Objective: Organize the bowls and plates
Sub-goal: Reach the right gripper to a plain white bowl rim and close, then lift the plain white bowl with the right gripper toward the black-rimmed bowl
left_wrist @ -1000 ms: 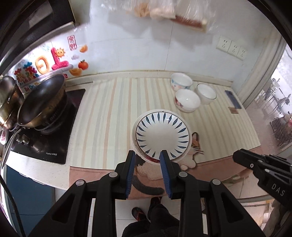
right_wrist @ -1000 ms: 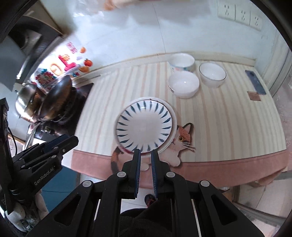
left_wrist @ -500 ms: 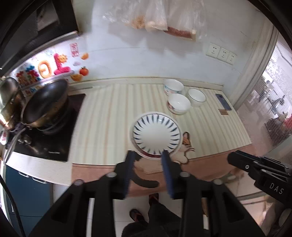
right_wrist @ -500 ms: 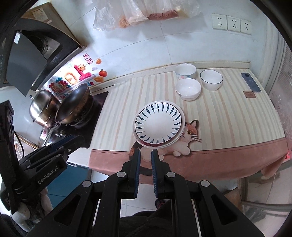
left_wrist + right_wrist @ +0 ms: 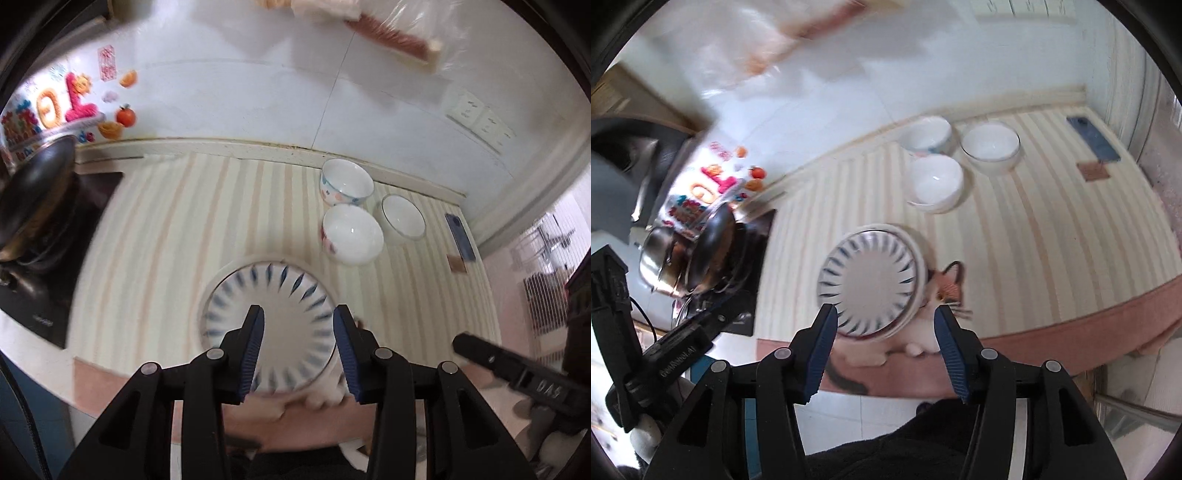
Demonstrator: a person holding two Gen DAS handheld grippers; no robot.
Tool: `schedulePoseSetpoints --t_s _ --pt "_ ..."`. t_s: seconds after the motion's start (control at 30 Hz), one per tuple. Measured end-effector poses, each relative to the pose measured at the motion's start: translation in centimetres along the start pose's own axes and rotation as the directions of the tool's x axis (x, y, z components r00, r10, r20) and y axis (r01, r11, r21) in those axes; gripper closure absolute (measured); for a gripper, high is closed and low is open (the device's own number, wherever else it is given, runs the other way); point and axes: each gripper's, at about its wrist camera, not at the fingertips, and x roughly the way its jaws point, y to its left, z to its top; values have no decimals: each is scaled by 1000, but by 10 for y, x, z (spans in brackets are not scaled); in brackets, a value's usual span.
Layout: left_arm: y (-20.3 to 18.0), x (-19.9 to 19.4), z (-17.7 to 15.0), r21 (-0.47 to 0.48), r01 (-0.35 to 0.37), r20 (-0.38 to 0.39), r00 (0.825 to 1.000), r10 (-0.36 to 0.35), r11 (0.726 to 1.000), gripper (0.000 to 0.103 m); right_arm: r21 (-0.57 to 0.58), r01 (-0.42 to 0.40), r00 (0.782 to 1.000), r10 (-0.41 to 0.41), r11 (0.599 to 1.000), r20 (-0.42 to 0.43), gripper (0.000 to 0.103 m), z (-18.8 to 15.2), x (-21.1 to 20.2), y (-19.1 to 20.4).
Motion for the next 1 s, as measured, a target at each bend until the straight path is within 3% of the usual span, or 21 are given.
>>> schedulePoseSetpoints --t_s 0.13,0.3,0.57,0.6,0.7,0.83,1.0 --pt "-15 67 44 -43 -4 -87 996 1 999 67 -5 -5 998 5 1000 -62 46 55 41 -36" --pt "-26 147 83 -69 -3 -202 979 -11 998 67 -4 -20 985 19 1000 -169 46 128 104 -78" --pt "-25 235 104 -105 -29 -321 947 -6 994 67 -36 2 966 -11 999 -258 52 195 195 -106" --pt "-26 243 104 -100 -30 -334 943 -5 995 67 -37 6 965 -15 999 -262 52 202 206 -108" --pt "-30 260 101 -74 -24 -363 932 -4 997 81 -9 2 961 -4 1000 -277 66 209 228 -117" --pt "-40 261 97 -32 -37 -348 937 23 999 83 14 0 955 4 1000 -297 89 214 253 -127" --pt "-49 248 91 -1 -32 -331 943 30 999 83 -4 11 956 -12 1000 -292 90 213 258 -127"
